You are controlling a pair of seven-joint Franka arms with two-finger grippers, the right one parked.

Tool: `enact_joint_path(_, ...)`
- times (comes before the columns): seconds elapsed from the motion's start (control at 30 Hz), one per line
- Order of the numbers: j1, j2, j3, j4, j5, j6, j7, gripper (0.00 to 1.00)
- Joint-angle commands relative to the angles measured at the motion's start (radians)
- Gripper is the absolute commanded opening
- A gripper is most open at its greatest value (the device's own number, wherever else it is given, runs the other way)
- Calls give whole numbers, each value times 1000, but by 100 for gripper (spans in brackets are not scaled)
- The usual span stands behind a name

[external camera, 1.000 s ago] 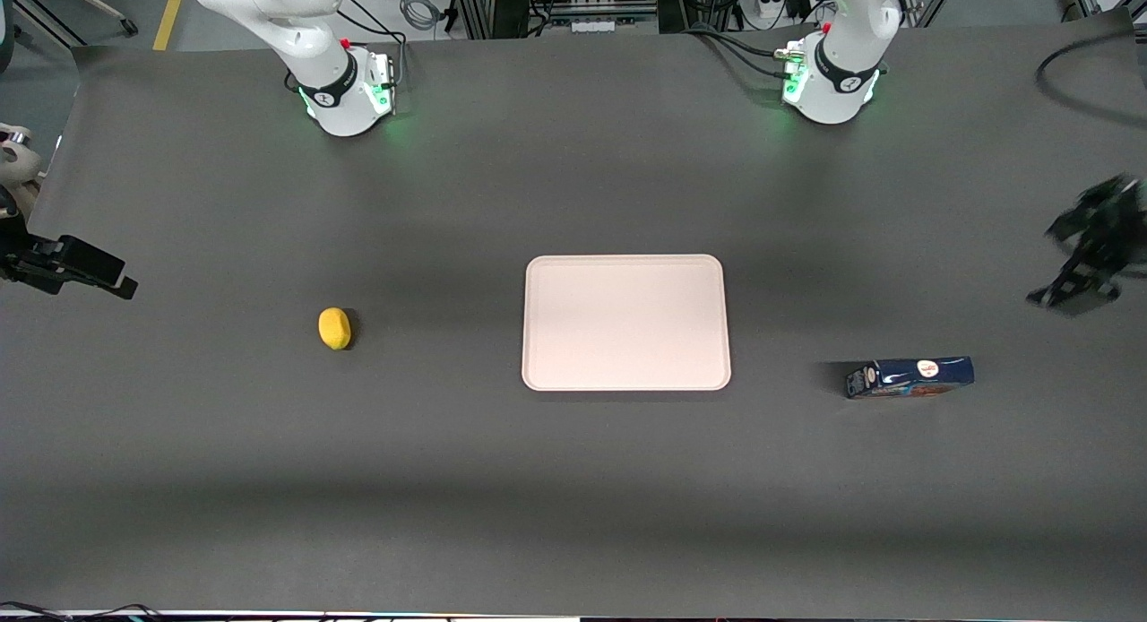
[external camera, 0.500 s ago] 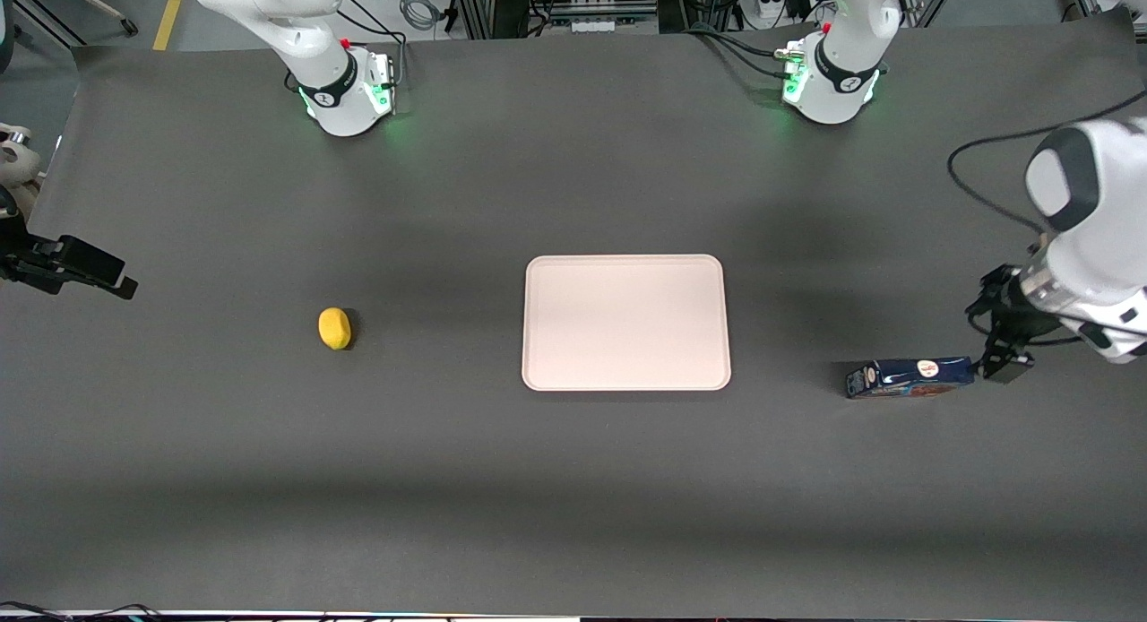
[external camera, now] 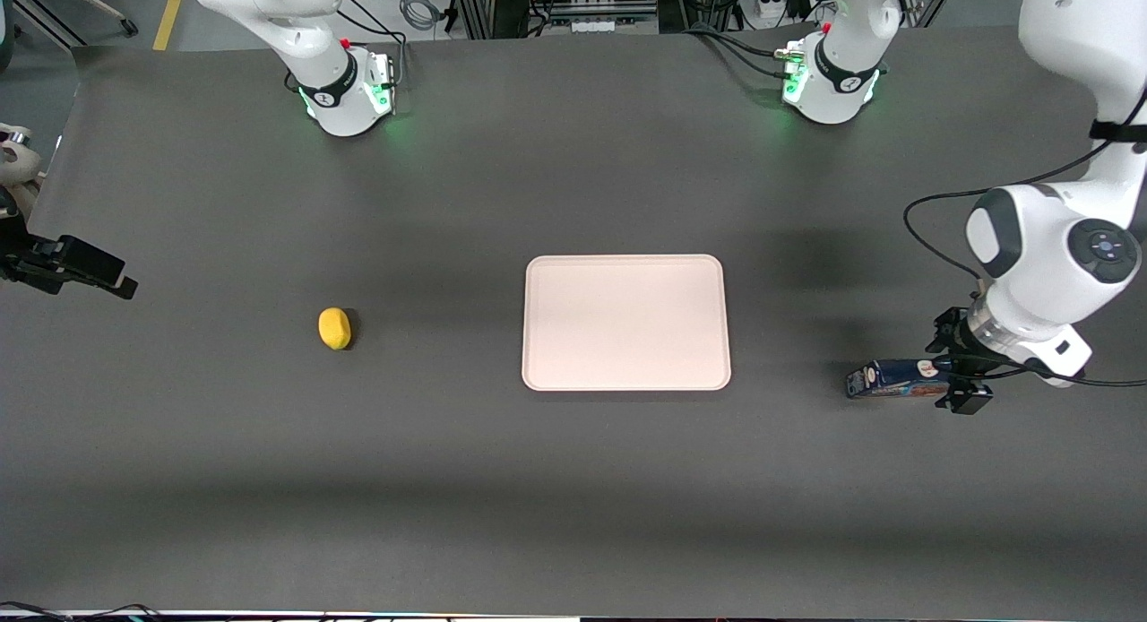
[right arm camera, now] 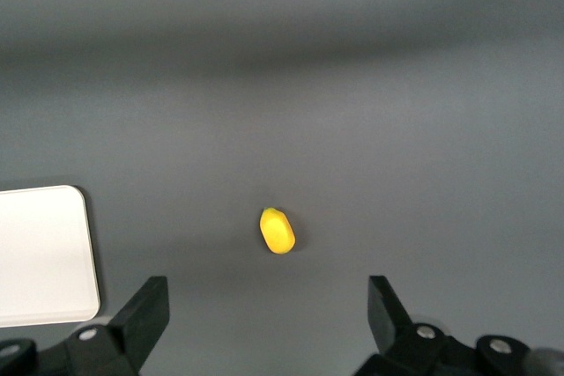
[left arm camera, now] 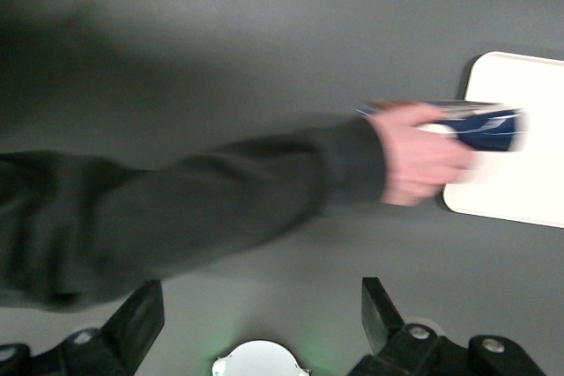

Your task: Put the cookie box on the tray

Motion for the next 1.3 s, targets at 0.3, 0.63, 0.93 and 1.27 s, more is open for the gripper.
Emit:
enact_joint_path(0.3,-2,13,-2,-112,7,136,-42,100)
enact_joint_path(0.63,-2,36,-2,-130,7,205,-45,19)
enact_joint_path(0.93,-2,34,-2,-121,7,211,-55,0)
enact_joint_path(1.27,-2,-9,-4,6,7,33,-48,0)
